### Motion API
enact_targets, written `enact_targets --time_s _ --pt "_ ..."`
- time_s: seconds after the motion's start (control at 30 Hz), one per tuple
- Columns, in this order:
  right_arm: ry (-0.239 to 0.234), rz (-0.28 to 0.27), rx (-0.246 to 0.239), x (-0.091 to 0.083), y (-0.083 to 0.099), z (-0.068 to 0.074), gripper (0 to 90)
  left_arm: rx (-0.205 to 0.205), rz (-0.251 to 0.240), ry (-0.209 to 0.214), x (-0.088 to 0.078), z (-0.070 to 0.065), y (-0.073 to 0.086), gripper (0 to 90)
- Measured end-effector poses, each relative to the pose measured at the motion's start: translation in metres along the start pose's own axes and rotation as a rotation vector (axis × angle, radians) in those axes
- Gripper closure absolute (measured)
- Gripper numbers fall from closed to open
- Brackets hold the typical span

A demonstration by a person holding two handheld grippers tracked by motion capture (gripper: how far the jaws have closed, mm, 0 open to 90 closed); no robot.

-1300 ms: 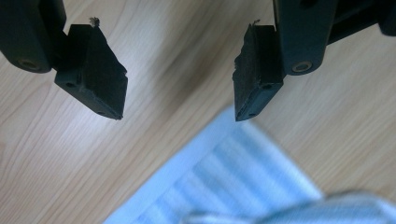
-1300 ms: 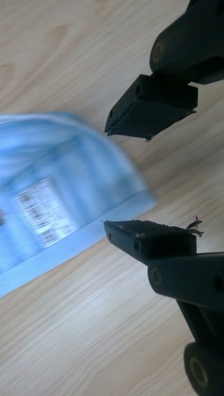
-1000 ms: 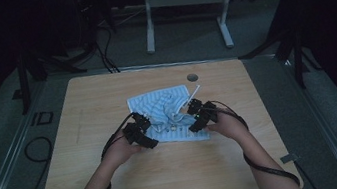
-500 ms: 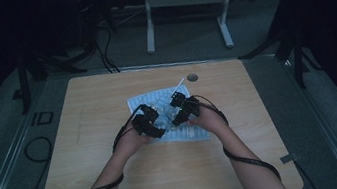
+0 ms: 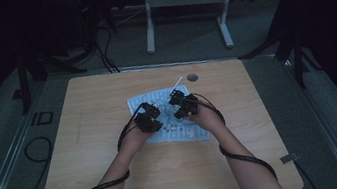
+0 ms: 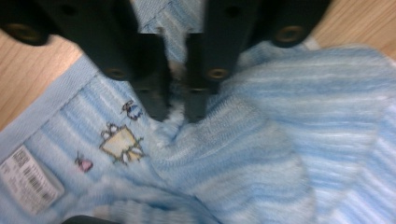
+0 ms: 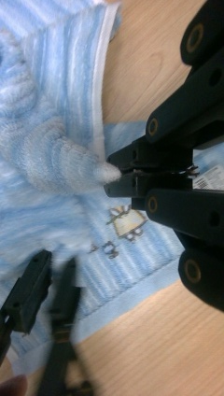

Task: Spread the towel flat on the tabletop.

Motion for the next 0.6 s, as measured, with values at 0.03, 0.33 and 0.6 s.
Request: enact_targets --time_s 0.03,0.33,0.6 --pt "0.001 -0.001 -0.003 -0.002 0.001 -0.001 88.8 -0.004 -0.008 -0.004 -0.005 0.001 0.000 85.9" --pt "0.013 -0.023 -0.023 -0.019 0.023 -0.003 89.2 0.050 -0.012 0.022 -0.027 -0.012 0.016 86.9" --pt "0.020 -0.051 -0.037 -0.040 0.061 0.002 89.2 0.091 -0.027 0.067 -0.059 -0.031 0.045 86.9"
Point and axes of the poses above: each handheld gripper's, and its own axes: x roughly forward along the jaws, y roughly out of its underside, z roughly to its left, the point moved 7 cm from there along x, roughly forward along the jaws, and after that the axes turned 2 degrees about -z, right-handed, at the moved point
